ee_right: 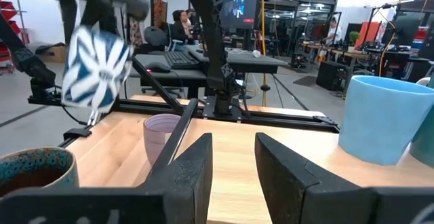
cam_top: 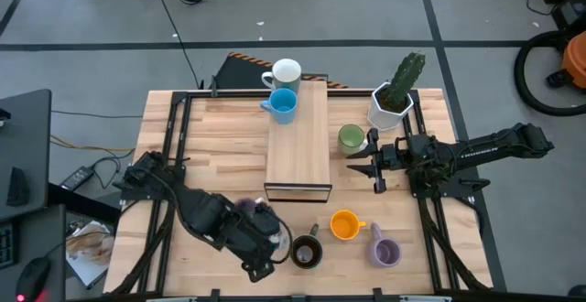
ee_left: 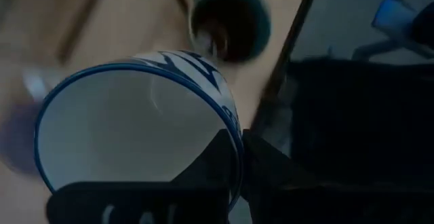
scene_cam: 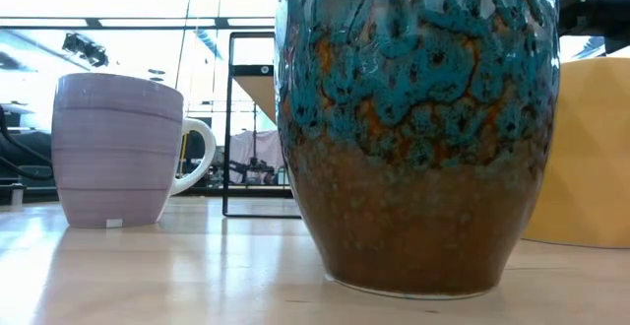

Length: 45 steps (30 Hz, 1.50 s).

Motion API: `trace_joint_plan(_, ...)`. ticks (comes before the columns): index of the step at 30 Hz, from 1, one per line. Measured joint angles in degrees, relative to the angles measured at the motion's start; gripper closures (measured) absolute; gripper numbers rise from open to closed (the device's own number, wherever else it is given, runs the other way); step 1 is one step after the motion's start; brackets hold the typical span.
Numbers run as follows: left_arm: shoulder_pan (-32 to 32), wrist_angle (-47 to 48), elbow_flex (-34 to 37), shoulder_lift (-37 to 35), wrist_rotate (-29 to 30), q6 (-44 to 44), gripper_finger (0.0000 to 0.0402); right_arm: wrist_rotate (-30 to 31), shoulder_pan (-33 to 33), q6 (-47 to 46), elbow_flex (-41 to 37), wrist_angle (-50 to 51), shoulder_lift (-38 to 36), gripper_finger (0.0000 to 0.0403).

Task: Place coffee mugs
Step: Put the blue patterned mug on the shelf

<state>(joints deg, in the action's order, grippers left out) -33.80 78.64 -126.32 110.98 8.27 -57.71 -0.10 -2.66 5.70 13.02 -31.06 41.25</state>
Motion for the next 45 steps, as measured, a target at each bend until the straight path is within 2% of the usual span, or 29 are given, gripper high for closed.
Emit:
trace_joint_plan(6, 2.65, 4.21, -6.13, -0.04, 13.76, 11.94, 0.0373, 0.00, 0.00, -1.28, 0.00, 1.06, 0.00, 0.0286)
trace_joint_plan(9, 5.19, 4.71, -7.19, -0.09, 16.00, 16.41, 0.0373, 0.00, -0.02, -1.58, 0.00, 1.26, 0.00, 0.0286)
trace_joint_plan(13, 10.02, 5.62, -7.35, -0.09, 14.92, 18.72, 0.0372, 0.00, -0.02, -1.69, 0.00, 1.77, 0.00, 0.0286)
trace_joint_plan(19, 19.66, 6.38, -7.37, -0.09, 11.68, 16.97, 0.0372, 0.00, -0.02, -2.56, 0.00, 2.83, 0.00, 0.0286)
trace_joint_plan(24, 26.34, 7.47, -7.31, 0.01, 7.27, 20.83, 0.0372, 0.02, -0.02, -2.65, 0.00, 3.65, 0.00, 0.0286)
trace_joint_plan(28, 30.21, 9.34, -7.24, 0.15, 6.85, 24.19, 0.0372, 0.02, -0.02, -2.65, 0.00, 3.84, 0.00, 0.0286)
trace_joint_plan(32, 33.20, 10.95, -7.24, 0.15, 6.63, 27.41, 0.0372, 0.02, -0.02, -2.64, 0.00, 4.08, 0.00, 0.0286)
trace_joint_plan(36, 35.15, 11.35, -7.24, 0.90, 3.57, 28.96, 0.0372, 0.02, -0.01, -2.74, 0.02, 4.78, 0.00, 0.0286)
trace_joint_plan(45, 35.28, 11.32, -7.15, 5.58, 1.92, 31.89, 0.0372, 0.02, -0.02, -4.24, 0.02, 5.38, 0.00, 0.0286)
